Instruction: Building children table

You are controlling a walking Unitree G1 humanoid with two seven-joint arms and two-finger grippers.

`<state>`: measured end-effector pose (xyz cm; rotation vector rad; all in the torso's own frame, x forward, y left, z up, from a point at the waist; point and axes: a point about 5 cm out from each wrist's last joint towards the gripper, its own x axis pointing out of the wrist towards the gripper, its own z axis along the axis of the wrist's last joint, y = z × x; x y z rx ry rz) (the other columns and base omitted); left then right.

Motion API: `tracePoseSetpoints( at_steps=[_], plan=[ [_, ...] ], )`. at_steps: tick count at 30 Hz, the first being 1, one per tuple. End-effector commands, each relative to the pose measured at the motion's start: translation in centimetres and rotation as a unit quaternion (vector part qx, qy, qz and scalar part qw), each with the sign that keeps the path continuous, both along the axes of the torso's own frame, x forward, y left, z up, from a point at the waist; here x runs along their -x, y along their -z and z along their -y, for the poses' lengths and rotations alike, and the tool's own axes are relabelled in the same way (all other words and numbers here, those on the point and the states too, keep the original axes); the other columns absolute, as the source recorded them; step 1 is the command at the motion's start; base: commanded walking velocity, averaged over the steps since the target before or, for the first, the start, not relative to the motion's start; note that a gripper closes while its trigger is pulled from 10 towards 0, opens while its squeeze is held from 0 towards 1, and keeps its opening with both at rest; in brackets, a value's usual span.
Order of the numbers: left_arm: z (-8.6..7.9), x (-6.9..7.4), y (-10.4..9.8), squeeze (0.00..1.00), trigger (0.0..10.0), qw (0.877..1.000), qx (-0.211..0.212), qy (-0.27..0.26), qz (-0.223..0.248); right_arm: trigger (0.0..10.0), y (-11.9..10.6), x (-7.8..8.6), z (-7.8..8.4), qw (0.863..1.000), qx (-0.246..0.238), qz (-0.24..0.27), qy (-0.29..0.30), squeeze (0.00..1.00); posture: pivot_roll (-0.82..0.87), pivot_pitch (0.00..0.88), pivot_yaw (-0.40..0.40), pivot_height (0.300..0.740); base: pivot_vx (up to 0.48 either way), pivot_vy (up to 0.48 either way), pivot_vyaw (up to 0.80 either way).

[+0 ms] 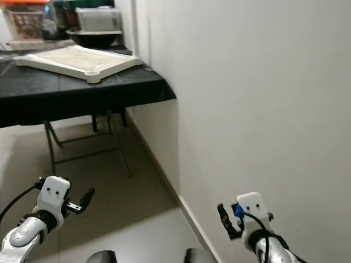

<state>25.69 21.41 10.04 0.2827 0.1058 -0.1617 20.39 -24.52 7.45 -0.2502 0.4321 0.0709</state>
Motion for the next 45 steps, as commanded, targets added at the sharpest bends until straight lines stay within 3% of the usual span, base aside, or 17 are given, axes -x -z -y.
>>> tracePoseSetpoints(
  at_steps=[1, 10, 13, 19, 31, 45],
  plan=[
    [0.0, 0.3, 0.7, 0.0, 10.0, 1.0, -0.002, 0.0, -0.013, 10.0, 0.4, -0.1, 0.2, 1.0, 0.009, -0.018, -0.002, 0.0, 0.01, 0.0, -0.052, 0.531, 0.0, 0.0, 0.0],
    [0.1, 0.3, 0.9, 0.0, 10.0, 1.0, -0.005, 0.001, -0.012, 10.0, 1.2, 0.2, 1.7, 0.997, 0.021, -0.07, 0.038, 0.0, 0.01, 0.0, -0.061, 0.491, 0.0, 0.0, 0.0],
    [0.2, 0.4, 1.0, 0.0, 10.0, 1.0, -0.005, -0.001, -0.013, 10.0, 1.9, 0.9, 2.9, 0.99, 0.032, -0.122, 0.066, 0.0, 0.01, 0.0, -0.064, 0.476, 0.0, 0.0, 0.0],
    [0.4, 0.4, 1.3, 0.0, 10.0, 1.0, -0.007, 0.002, -0.014, 10.0, 2.4, 1.8, 4.3, 0.98, 0.048, -0.165, 0.098, 0.0, 0.0, 0.0, -0.064, 0.446, 0.0, 0.0, 0.0],
    [0.5, 0.2, 1.3, 0.0, 10.0, 1.0, -0.008, 0.003, -0.013, 10.0, 4.3, 3.4, 4.3, 0.964, 0.028, -0.247, 0.096, 0.0, 0.0, 0.0, -0.063, 0.396, 0.0, 0.0, 0.0],
    [0.2, 0.2, 1.3, 0.0, 10.0, 1.0, -0.012, -0.001, -0.013, 10.0, 5.4, 3.6, 5.6, 0.953, 0.035, -0.276, 0.119, 0.0, 0.01, 0.0, -0.061, 0.341, 0.0, 0.0, 0.0]
  ],
)
